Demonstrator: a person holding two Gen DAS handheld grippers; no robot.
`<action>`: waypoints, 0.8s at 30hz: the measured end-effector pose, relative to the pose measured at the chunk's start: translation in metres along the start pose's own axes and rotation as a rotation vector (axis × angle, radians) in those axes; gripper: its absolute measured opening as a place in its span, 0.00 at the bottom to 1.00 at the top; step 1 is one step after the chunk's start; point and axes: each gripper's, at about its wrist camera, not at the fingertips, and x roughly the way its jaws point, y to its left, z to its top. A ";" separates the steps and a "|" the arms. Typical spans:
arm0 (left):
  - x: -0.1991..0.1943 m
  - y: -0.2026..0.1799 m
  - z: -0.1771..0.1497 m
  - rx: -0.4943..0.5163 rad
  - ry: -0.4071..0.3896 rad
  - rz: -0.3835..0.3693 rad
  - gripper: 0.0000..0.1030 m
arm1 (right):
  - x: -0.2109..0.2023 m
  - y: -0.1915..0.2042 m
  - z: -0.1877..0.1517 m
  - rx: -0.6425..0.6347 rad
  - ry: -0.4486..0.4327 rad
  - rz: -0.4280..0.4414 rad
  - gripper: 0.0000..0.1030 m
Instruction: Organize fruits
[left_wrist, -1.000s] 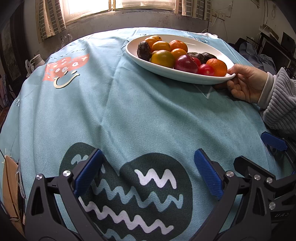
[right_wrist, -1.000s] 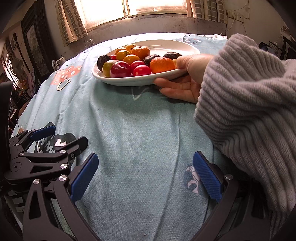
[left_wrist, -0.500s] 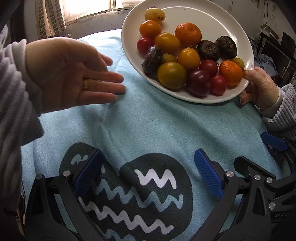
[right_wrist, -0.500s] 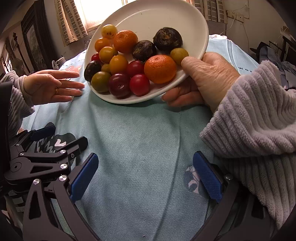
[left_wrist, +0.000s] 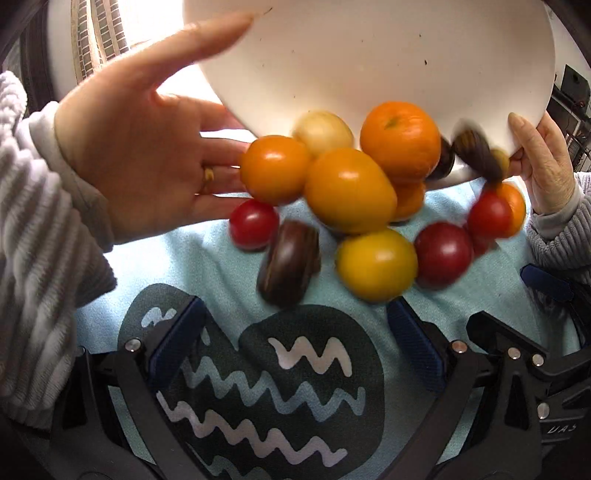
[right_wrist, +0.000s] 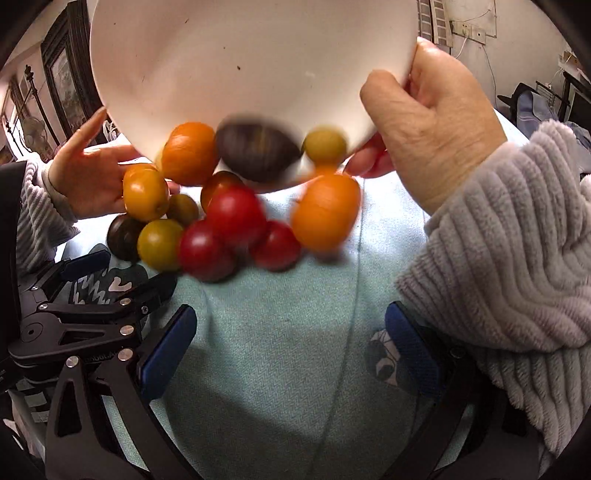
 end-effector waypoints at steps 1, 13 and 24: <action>0.000 0.000 0.000 0.000 0.000 0.000 0.98 | 0.000 0.000 0.000 0.000 0.000 0.000 0.99; -0.002 -0.001 0.003 0.001 0.000 0.000 0.98 | -0.001 -0.002 0.002 -0.009 0.004 -0.010 0.99; -0.003 -0.002 0.006 0.001 0.001 0.000 0.98 | -0.003 -0.007 0.003 -0.009 0.004 -0.010 0.99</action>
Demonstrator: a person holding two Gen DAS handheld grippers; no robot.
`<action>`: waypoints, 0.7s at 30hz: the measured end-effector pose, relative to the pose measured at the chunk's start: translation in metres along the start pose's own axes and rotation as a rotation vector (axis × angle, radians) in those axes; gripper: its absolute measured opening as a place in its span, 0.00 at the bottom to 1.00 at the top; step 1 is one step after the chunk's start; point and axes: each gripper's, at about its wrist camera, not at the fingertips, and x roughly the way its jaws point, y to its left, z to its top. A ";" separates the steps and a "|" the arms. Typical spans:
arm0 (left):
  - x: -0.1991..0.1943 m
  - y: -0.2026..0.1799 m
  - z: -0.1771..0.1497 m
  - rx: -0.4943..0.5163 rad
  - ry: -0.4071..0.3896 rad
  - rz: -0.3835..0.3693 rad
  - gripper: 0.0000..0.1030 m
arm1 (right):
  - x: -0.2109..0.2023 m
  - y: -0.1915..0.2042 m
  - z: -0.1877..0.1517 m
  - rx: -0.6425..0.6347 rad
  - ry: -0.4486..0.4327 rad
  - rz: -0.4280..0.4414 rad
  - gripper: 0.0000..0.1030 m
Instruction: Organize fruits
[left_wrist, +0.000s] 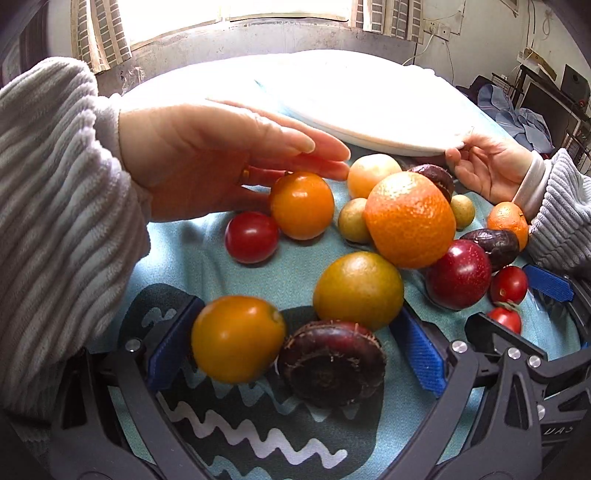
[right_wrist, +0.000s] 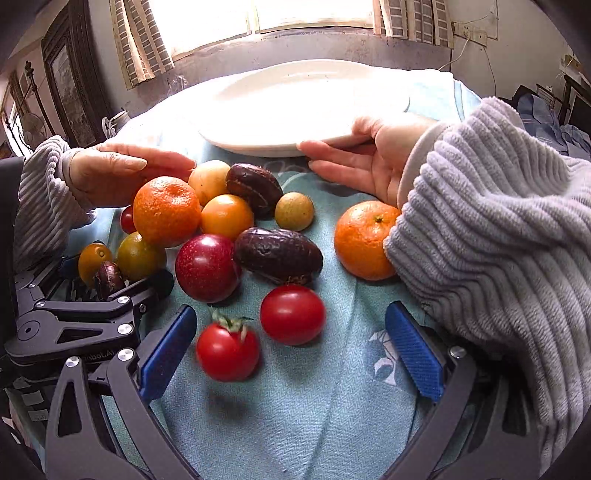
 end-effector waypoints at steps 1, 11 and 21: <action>0.000 0.000 0.000 0.000 0.000 0.000 0.98 | 0.000 -0.001 0.000 0.000 0.000 0.000 0.99; 0.002 0.004 -0.005 0.000 -0.001 0.000 0.98 | 0.002 0.005 -0.001 -0.002 0.000 -0.001 0.99; 0.002 0.004 -0.005 0.000 -0.001 0.000 0.98 | 0.002 0.005 -0.001 -0.002 0.000 -0.002 0.99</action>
